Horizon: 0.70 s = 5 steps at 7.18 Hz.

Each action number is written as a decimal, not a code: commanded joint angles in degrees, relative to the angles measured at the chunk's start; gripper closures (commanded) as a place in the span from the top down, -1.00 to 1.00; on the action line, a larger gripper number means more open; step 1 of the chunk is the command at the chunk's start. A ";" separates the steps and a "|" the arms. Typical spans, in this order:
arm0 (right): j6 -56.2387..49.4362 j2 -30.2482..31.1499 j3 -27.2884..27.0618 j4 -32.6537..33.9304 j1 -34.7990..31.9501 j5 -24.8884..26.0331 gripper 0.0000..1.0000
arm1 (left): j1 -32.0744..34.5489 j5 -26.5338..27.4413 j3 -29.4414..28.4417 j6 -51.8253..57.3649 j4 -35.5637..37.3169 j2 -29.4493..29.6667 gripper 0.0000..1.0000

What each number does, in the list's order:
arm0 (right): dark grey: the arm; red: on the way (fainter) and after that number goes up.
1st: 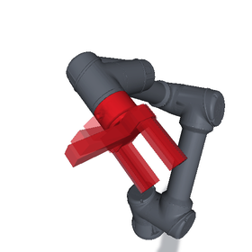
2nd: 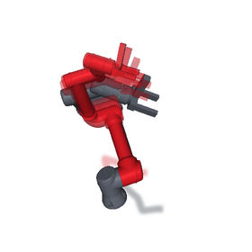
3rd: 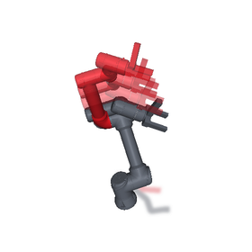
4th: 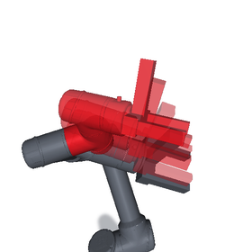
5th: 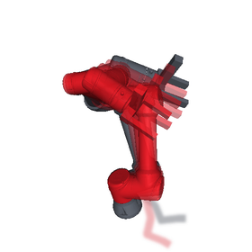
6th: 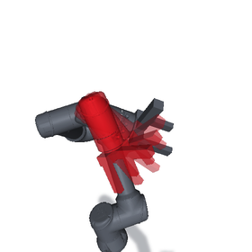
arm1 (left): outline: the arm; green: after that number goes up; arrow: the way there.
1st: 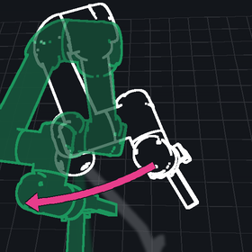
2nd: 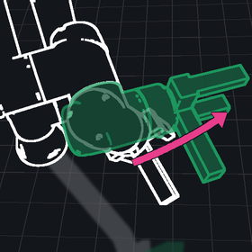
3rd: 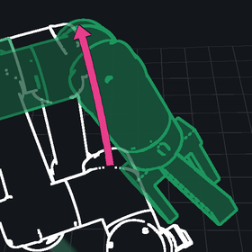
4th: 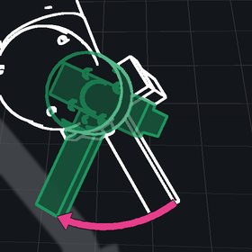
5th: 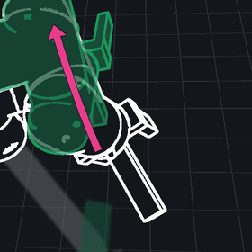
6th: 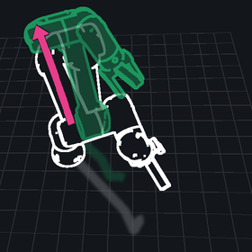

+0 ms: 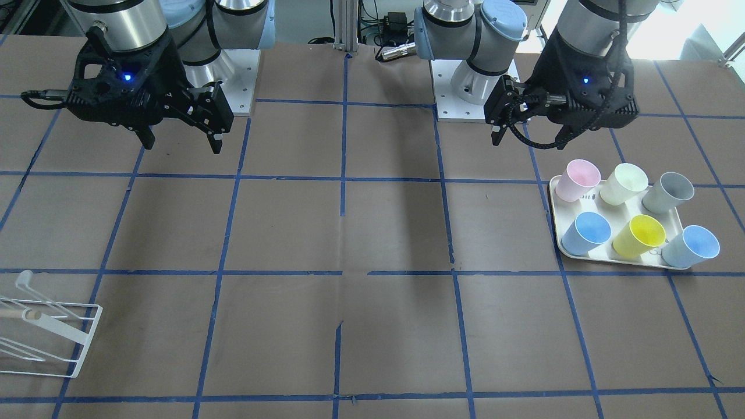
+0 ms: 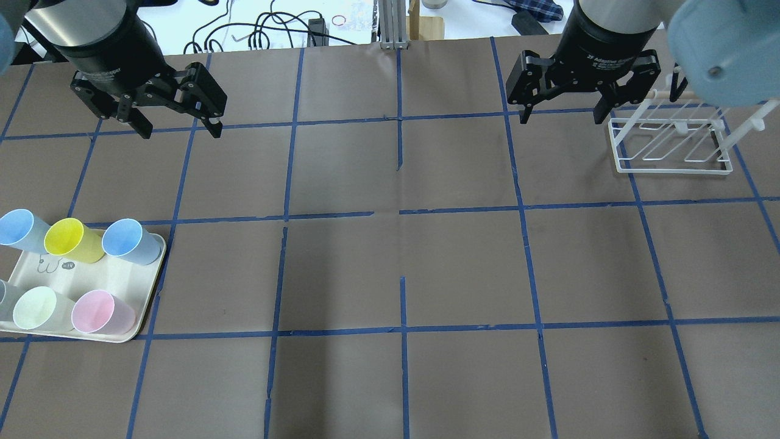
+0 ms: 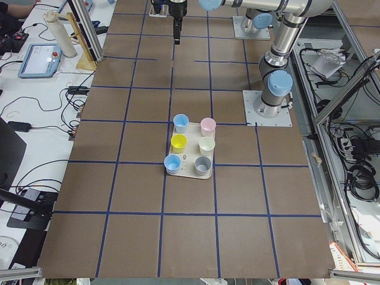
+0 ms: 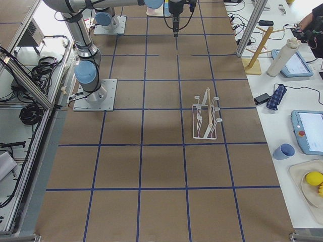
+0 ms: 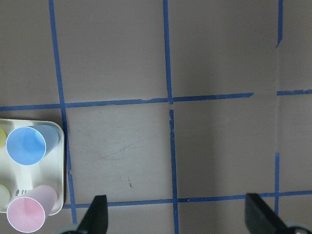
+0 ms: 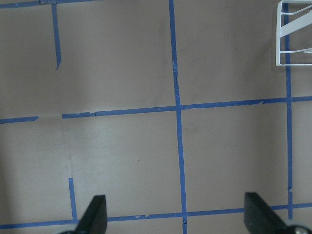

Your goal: Transfer IKEA cup to right arm and place on rack

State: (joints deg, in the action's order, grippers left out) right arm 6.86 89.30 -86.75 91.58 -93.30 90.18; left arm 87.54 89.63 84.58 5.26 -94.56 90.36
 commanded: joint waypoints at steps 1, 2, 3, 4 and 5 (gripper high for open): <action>0.00 0.00 0.00 0.00 0.05 0.00 1.00 | 0.00 0.11 0.58 0.71 -0.27 -0.70 1.00; 0.00 0.00 0.00 0.00 0.05 0.00 1.00 | -0.87 0.46 1.02 7.24 -0.44 -1.06 1.00; 0.00 0.00 0.00 0.00 -0.04 0.00 1.00 | -2.10 0.90 2.85 13.74 -1.66 -1.93 1.00; 0.00 0.00 0.00 0.00 0.05 0.00 1.00 | -4.72 1.77 4.53 16.59 -1.59 -2.46 1.00; 0.00 0.00 0.00 0.00 -0.04 0.00 1.00 | -8.31 1.61 6.28 23.23 -1.59 -2.90 1.00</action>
State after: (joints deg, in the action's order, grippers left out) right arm 6.86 89.30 -86.75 91.58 -93.29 90.18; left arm 83.05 91.01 88.70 21.36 -96.01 88.09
